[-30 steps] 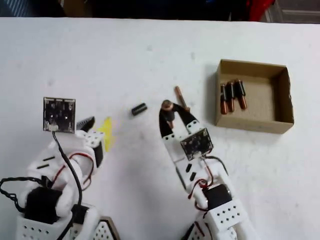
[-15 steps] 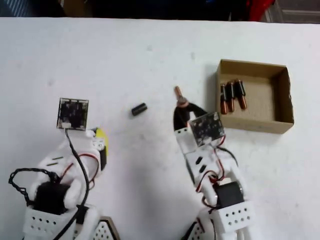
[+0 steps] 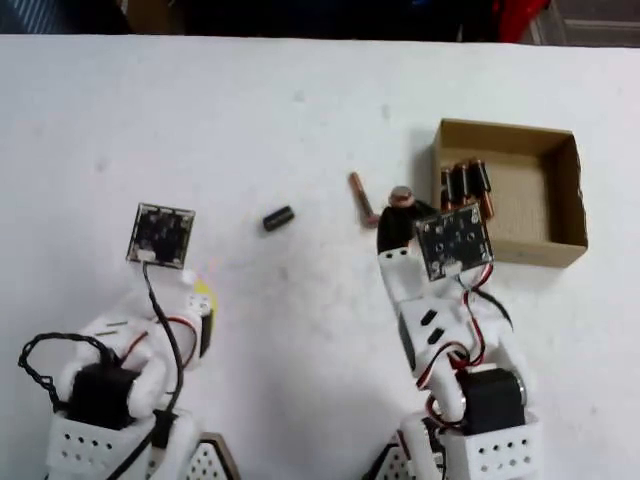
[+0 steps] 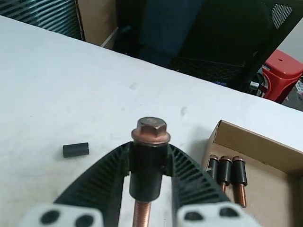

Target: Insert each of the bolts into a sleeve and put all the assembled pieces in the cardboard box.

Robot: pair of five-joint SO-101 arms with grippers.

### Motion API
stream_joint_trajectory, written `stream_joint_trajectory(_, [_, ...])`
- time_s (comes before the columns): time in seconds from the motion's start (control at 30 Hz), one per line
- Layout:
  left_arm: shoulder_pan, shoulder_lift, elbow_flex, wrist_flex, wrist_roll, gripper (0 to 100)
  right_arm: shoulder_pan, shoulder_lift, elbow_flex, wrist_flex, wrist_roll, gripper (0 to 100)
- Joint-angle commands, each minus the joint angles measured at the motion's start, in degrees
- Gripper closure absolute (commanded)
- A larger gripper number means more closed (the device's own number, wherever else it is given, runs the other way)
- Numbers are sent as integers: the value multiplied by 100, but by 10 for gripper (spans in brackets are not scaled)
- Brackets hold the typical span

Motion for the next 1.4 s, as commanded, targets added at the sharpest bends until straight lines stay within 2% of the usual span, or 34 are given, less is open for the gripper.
stream_joint_trajectory(0.0, [-57, -541, 79, 44, -79, 978, 84, 796, -993, 277, 79, 981])
stream_joint_trajectory(0.27, [-57, -2545, 1160, 44, -510, 978, 787, 2923, -2426, 400, 79, 981])
stream_joint_trajectory(0.47, [-57, -2431, 1363, 44, -519, 978, 1244, 4268, -3270, 409, 97, 980])
stream_joint_trajectory(0.6, [-57, -2431, 1582, 53, -519, 978, 1473, 5305, -3754, 409, 563, 980])
stream_joint_trajectory(0.73, [-57, -2431, 2013, 44, -519, 978, 1745, 6334, -4360, 391, 633, 981])
stream_joint_trajectory(1.23, [-57, -2431, 2470, 9, -519, 977, 2589, 10114, -8132, 1244, 668, 978])
stream_joint_trajectory(1.37, [-57, -2431, 2505, -35, -519, 977, 2668, 11055, -9055, 1508, 985, 981])
